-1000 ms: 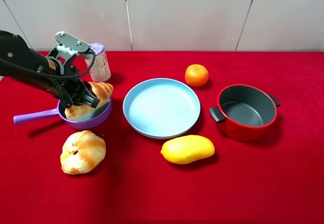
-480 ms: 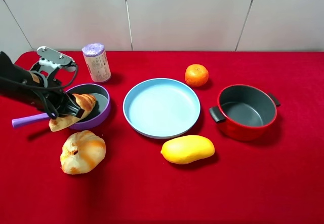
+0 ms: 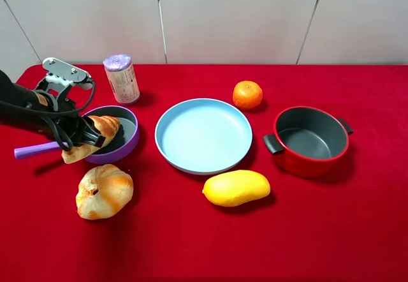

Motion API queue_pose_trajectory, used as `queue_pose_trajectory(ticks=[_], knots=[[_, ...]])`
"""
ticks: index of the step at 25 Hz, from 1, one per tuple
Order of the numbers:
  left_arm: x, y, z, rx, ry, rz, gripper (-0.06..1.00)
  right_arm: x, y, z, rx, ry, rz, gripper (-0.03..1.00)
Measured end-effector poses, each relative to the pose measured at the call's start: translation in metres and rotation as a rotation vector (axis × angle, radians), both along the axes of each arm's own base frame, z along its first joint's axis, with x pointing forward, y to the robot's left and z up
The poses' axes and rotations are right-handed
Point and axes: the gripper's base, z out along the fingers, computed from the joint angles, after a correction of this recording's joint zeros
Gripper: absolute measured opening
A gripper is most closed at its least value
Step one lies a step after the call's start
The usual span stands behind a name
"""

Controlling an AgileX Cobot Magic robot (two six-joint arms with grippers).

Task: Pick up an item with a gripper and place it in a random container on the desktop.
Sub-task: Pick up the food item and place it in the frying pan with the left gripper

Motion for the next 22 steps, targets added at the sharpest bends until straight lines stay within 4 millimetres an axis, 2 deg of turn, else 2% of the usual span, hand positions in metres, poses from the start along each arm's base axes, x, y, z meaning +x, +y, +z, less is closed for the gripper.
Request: queue_pose_trajectory(ticks=[22], knots=[[0.0081, -0.0018, 0.0056, -0.026, -0.107, 0.003, 0.39, 0.0, 0.0, 0.0, 0.0, 0.0, 0.0, 0.69]])
